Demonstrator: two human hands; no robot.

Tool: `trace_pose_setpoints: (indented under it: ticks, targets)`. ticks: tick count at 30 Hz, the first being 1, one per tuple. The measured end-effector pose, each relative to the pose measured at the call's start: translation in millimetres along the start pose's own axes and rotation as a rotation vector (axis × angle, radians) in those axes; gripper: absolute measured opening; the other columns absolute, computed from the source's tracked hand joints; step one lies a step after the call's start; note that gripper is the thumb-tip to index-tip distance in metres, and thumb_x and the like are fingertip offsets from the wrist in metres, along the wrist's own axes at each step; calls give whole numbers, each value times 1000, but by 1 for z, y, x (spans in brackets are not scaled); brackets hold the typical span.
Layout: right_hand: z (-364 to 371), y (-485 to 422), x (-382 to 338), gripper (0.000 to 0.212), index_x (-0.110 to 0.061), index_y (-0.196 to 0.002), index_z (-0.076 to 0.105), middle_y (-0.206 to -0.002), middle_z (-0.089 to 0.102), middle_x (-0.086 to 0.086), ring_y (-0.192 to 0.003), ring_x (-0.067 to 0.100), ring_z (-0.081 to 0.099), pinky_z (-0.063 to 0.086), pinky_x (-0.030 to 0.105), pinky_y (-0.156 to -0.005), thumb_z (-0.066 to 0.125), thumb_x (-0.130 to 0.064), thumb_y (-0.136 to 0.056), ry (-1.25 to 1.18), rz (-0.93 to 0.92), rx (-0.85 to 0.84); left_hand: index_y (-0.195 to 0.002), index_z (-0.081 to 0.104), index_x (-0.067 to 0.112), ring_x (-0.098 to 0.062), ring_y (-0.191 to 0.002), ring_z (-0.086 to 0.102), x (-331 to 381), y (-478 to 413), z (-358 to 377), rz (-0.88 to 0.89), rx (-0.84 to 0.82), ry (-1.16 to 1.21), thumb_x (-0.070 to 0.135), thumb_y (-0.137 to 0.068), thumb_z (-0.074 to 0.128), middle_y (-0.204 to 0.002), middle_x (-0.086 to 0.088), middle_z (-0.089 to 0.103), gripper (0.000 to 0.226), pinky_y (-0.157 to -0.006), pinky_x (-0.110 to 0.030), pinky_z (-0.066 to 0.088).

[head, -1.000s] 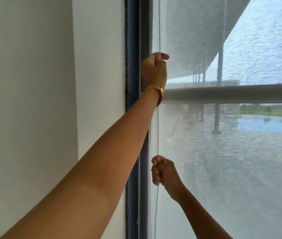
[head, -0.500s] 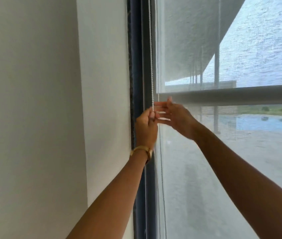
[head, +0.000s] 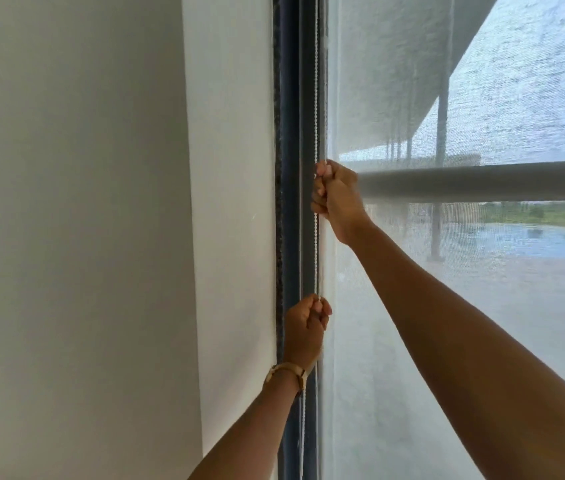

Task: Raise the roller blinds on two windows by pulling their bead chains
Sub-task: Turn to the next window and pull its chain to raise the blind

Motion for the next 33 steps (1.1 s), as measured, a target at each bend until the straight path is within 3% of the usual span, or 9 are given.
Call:
trace_pose_setpoints:
  ticks: [3,6,9,14,19,22,26,30,33]
  targets:
    - [-5,10,13,38,-17,-62,37,-55,34,2,-43,7,29,24,19,-41,17,7,-84,32,-47,30,-82,64,14,-2,-57,59,-2,1,-1,-156,-88,75,20,-100,35,-78,0,68,34,-53,-14,44]
    - [-14,18,31,36,-15,-65,39,-57,33,4,-46,9,30,24,23,-45,19,10,-81,77,-64,99,-114,62,20,-15,-103,63,6,-10,-4,-204,-96,113,57,-89,23,-116,-1,68,59,-87,-30,49]
    - [-15,30,46,32,-16,-63,40,-57,35,2,-49,9,33,25,23,-46,24,7,-77,141,-85,143,-128,54,20,-21,-122,55,43,-34,-6,-144,-35,194,61,-90,15,-134,-4,58,68,-100,-35,41]
    - [-10,58,74,32,-18,-63,44,-59,41,2,-55,13,36,29,24,-49,34,4,-84,173,-47,155,-126,54,9,-19,-93,61,128,-90,-9,-102,8,321,56,-95,10,-120,-9,65,72,-73,-27,46]
    - [-3,93,104,41,-19,-64,42,-58,35,-1,-48,5,31,26,17,-44,27,8,-90,141,82,102,-134,45,6,-24,-97,59,202,-127,-10,3,-65,249,51,-97,10,-128,-13,61,68,-75,-32,45]
    - [-4,115,127,41,-20,-63,43,-55,34,-1,-46,6,29,23,20,-43,29,6,-93,141,142,86,-120,52,5,-16,-69,56,219,-140,-15,-10,-22,335,42,-100,24,-94,-8,67,51,-61,-30,46]
    - [-8,141,152,37,-17,-64,44,-54,34,-1,-44,6,30,25,19,-43,34,-2,-97,156,208,75,-103,65,2,-6,-42,37,208,-142,-19,26,24,314,13,-97,36,-62,1,47,32,-39,-19,31]
    - [-10,158,167,35,-14,-68,44,-56,39,4,-46,10,34,28,18,-41,29,0,-97,153,277,-45,-72,63,14,-7,-50,38,178,-127,-14,158,130,220,6,-93,38,-61,3,49,34,-47,-20,31]
    - [-19,161,172,29,-8,-87,56,-74,67,3,-62,15,59,46,18,-53,31,-1,-98,153,413,-234,-64,57,16,-9,-55,41,155,-112,-11,165,147,192,2,-91,37,-61,2,50,35,-51,-22,33]
Point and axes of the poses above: each hand's wrist, its own y-axis away from the middle knuckle, its own z-axis out of the palm, x = y × z, the point moved 4 cm from there along -y, towards the middle knuckle
